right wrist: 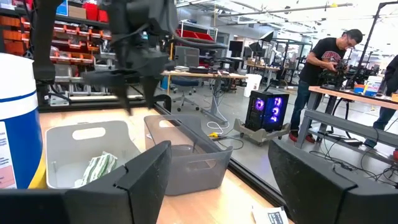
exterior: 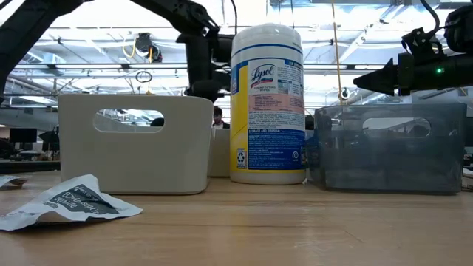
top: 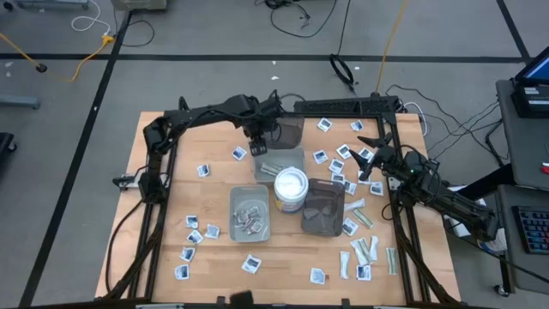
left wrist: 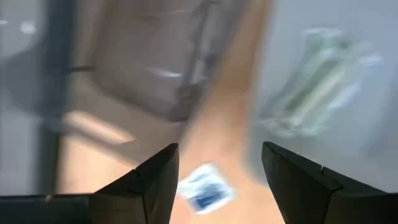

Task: Pick & Place First Aid Supplies
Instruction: Put the alcohol pad into the top transparent black bin

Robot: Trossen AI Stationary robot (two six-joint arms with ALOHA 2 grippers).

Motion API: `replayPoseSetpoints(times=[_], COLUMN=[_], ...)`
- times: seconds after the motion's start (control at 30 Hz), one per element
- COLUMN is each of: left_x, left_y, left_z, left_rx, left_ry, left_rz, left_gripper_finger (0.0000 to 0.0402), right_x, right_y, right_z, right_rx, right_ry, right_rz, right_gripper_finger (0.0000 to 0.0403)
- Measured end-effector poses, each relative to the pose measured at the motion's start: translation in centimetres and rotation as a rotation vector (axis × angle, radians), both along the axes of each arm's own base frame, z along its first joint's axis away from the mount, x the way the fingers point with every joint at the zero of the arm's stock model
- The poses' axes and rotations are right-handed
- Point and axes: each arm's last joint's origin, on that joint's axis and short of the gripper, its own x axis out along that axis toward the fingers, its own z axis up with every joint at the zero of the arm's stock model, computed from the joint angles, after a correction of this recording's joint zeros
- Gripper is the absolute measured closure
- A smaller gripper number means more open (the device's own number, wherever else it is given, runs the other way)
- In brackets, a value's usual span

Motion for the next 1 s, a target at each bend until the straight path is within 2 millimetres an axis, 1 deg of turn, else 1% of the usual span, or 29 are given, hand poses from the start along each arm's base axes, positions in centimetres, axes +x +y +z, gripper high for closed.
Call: replayPoseSetpoints(times=[0.1, 0.23, 0.33, 0.43, 0.6, 0.7, 0.83, 1.0], left_x=[-1.0, -2.7, -3.9, -5.2, -7.4, -8.1, -7.9, -7.2], left_y=[2.0, 4.7, 6.4, 7.3, 7.7, 7.5, 6.8, 5.6], left_z=[0.1, 0.1, 0.1, 0.0, -0.1, -0.2, -0.2, -0.2], left_rx=[0.096, 0.188, 0.198, 0.171, 0.056, -0.034, -0.189, -0.27], left_ry=[0.044, 0.072, 0.073, 0.101, 0.196, 0.224, 0.202, 0.19], left_rz=[0.081, 0.292, 0.407, 0.491, 0.603, 0.647, 0.643, 0.64], left_gripper_finger=[0.0183, 0.02, 0.0214, 0.023, 0.0259, 0.0272, 0.0283, 0.0274], right_x=[0.0, 0.0, 0.0, 0.0, 0.0, 0.0, 0.0, 0.0], right_y=[0.0, 0.0, 0.0, 0.0, 0.0, 0.0, 0.0, 0.0], right_z=[0.0, 0.0, 0.0, 0.0, 0.0, 0.0, 0.0, 0.0], right_rx=[0.0, 0.0, 0.0, 0.0, 0.0, 0.0, 0.0, 0.0], right_ry=[0.0, 0.0, 0.0, 0.0, 0.0, 0.0, 0.0, 0.0], right_rz=[0.0, 0.0, 0.0, 0.0, 0.0, 0.0, 0.0, 0.0], right_gripper_finger=[0.014, 0.014, 0.014, 0.014, 0.014, 0.014, 0.014, 0.014])
